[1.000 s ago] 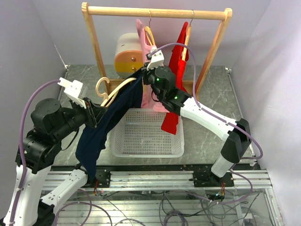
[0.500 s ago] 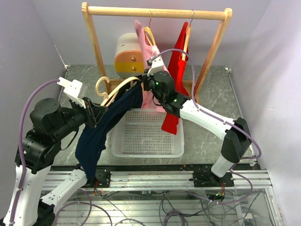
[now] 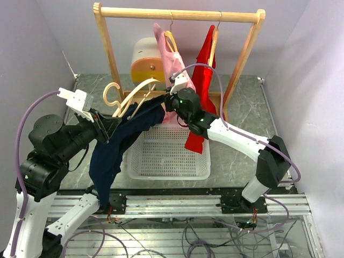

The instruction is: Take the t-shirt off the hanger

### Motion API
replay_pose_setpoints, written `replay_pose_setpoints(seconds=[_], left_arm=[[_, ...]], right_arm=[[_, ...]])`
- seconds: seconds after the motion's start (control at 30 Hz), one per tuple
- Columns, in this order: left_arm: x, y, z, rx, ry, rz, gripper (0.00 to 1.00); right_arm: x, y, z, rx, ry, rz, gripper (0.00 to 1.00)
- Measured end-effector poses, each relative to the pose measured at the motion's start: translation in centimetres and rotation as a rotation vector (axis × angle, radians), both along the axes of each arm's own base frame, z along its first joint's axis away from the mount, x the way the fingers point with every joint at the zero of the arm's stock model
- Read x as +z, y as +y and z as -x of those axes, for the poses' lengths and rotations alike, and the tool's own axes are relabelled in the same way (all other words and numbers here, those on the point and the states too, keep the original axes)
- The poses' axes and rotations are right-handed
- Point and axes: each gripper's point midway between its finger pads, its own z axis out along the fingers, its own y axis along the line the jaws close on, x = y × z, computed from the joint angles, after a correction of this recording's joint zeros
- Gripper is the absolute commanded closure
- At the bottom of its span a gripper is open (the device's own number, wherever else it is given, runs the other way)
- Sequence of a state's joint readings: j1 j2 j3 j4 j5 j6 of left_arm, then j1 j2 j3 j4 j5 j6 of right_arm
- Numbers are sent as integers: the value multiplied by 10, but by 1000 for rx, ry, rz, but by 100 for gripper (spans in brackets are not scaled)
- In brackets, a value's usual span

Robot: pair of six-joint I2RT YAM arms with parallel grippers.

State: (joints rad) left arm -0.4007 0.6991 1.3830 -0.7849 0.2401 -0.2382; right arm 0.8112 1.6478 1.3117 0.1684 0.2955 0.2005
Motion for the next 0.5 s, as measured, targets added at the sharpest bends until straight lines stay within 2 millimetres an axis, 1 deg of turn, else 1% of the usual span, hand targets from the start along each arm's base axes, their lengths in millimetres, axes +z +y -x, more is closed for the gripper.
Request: replay_pose_setpoints(seconds=[0.1, 0.17, 0.27, 0.37, 0.43, 0.5], left_arm=[[-4, 9, -8, 78, 24, 22, 93], [-9, 15, -12, 131, 35, 46, 93], [-16, 22, -19, 195, 44, 73, 93], [-16, 24, -31, 236, 35, 101, 93], [-18, 21, -44, 256, 34, 119, 93], [-25, 18, -57, 272, 43, 132, 93]], right_arm=[[2, -3, 11, 11, -4, 6, 100], [9, 1, 26, 30, -24, 16, 100], [24, 15, 53, 86, -54, 19, 100], [42, 27, 81, 155, -82, 2, 100], [52, 27, 91, 187, -93, -8, 100], [64, 25, 101, 218, -105, -23, 100]])
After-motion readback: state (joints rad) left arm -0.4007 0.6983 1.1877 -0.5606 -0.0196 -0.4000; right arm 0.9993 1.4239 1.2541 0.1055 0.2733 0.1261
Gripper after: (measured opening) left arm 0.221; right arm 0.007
